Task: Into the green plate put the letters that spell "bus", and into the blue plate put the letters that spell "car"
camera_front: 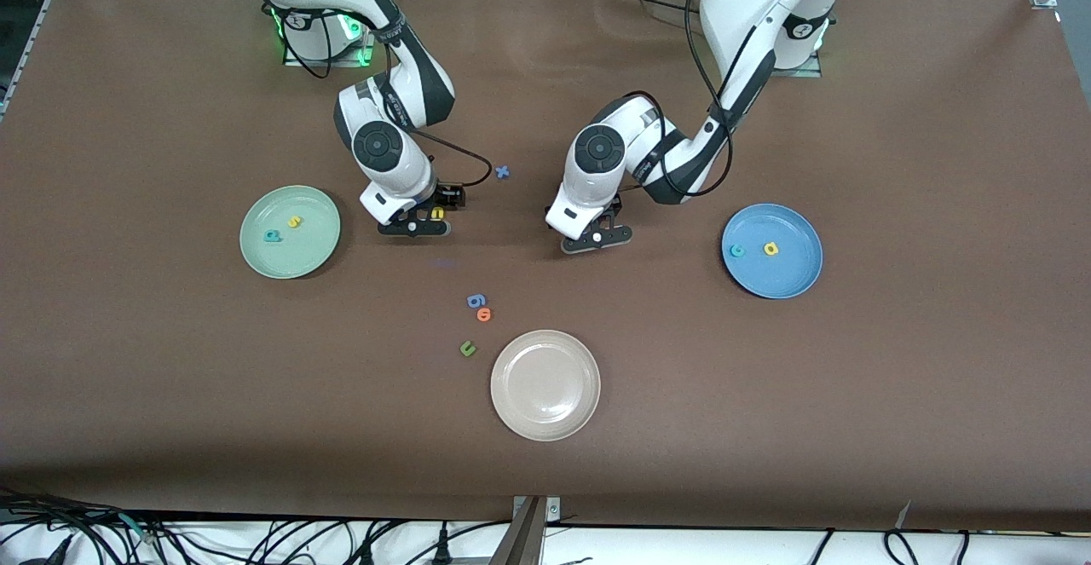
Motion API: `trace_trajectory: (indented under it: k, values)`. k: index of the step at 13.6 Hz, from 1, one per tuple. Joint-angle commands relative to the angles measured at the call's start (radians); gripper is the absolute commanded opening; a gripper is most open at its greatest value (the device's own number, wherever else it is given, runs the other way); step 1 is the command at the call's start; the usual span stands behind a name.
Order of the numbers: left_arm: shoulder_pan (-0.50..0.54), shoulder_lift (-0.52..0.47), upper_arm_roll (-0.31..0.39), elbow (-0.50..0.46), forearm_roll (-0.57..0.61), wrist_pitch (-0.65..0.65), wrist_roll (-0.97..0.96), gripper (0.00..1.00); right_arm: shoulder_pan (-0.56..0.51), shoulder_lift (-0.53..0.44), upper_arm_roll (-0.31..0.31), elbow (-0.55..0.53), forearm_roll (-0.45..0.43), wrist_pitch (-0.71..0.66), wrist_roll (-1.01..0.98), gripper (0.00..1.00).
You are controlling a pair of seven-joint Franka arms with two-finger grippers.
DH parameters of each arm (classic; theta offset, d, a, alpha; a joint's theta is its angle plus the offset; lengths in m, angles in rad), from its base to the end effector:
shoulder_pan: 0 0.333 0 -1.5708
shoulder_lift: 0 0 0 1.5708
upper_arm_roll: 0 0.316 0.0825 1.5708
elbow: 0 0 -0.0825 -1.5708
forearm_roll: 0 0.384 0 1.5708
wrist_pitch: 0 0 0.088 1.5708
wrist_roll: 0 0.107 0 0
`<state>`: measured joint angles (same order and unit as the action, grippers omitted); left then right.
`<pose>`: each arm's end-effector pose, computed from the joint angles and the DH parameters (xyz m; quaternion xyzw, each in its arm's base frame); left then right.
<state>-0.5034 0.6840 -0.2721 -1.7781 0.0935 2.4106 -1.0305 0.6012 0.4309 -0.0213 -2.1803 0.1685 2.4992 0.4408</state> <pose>0.4768 -0.4490 0.1816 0.9912 0.1199 -0.0505 0.0247 0.4590 0.2990 0.1800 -0.9976 0.0000 0.0690 0.0096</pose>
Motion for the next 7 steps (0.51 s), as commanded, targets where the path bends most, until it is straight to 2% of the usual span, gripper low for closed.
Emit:
trace_trajectory:
  k: [1,2,5,7]
  values:
    - [-0.014,0.02,0.011,0.025,0.025,0.013,-0.029,0.74,0.011,0.006,-0.002,-0.016,0.002,0.061,0.004,0.78]
    - [-0.014,0.022,0.011,0.025,0.026,0.013,-0.029,0.73,0.012,0.008,-0.002,-0.016,0.002,0.063,0.004,0.78]
    - [-0.015,0.022,0.011,0.023,0.026,0.015,-0.029,0.64,0.012,0.011,-0.003,-0.016,0.0,0.064,-0.001,0.77]
    - [-0.018,0.023,0.011,0.023,0.026,0.015,-0.029,0.55,0.012,0.014,-0.003,-0.016,0.0,0.063,0.004,0.67]
